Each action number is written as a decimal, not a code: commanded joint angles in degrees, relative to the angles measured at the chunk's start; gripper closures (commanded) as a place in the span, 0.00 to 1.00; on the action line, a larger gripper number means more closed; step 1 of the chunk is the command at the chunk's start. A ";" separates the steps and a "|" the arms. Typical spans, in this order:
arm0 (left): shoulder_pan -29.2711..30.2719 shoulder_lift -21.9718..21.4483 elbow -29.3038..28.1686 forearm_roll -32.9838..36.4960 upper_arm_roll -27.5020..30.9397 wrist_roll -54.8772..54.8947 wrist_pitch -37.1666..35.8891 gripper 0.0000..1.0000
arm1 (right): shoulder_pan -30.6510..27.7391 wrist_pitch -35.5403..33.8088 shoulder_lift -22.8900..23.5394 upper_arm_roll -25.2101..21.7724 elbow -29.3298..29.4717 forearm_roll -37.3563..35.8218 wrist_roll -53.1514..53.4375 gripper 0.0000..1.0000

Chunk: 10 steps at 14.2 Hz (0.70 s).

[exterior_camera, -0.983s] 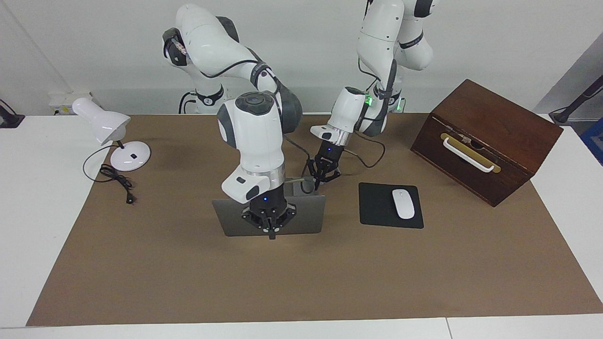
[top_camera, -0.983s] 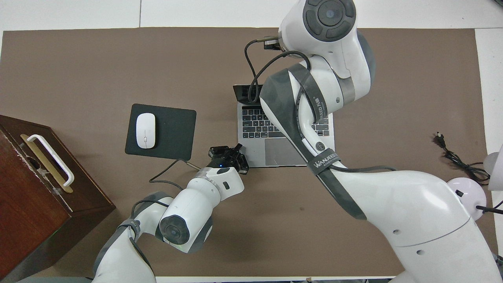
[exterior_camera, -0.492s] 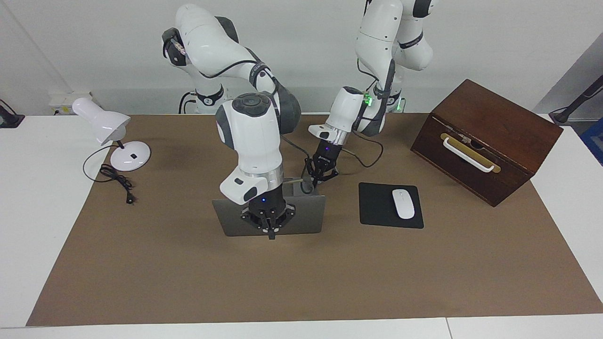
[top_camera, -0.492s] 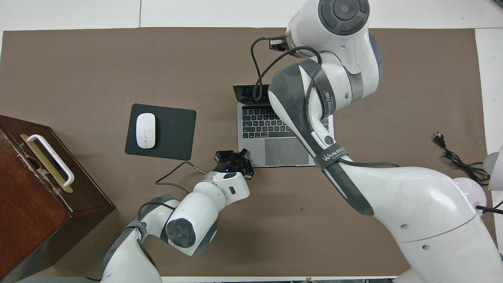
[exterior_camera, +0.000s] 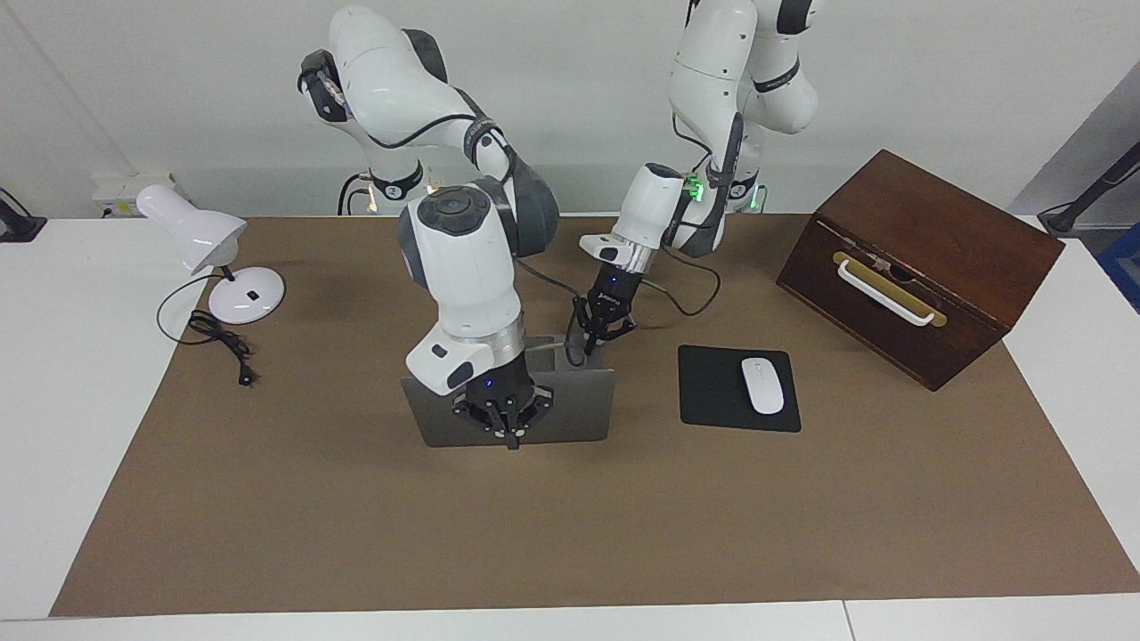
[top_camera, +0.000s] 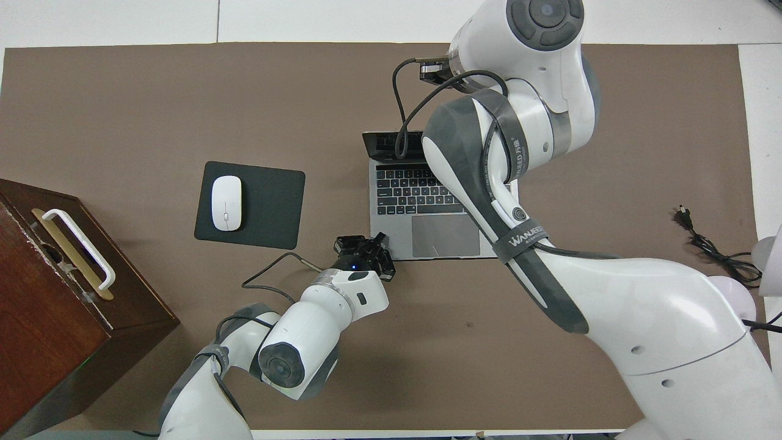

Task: Close laptop with both arms

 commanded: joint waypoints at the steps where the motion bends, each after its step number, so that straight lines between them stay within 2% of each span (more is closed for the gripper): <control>1: -1.19 0.49 -3.06 0.61 0.73 0.35 0.59 1.00 | -0.58 0.11 -3.36 0.51 -5.27 1.42 0.49 1.00; 5: -1.19 0.40 -4.03 0.61 0.82 1.66 0.59 1.00 | -0.31 -0.15 -4.94 0.51 -8.26 2.03 0.49 1.00; 10: -1.18 0.31 -4.56 0.61 0.73 2.11 0.59 1.00 | -0.22 -0.15 -6.88 0.51 -12.13 6.68 0.93 1.00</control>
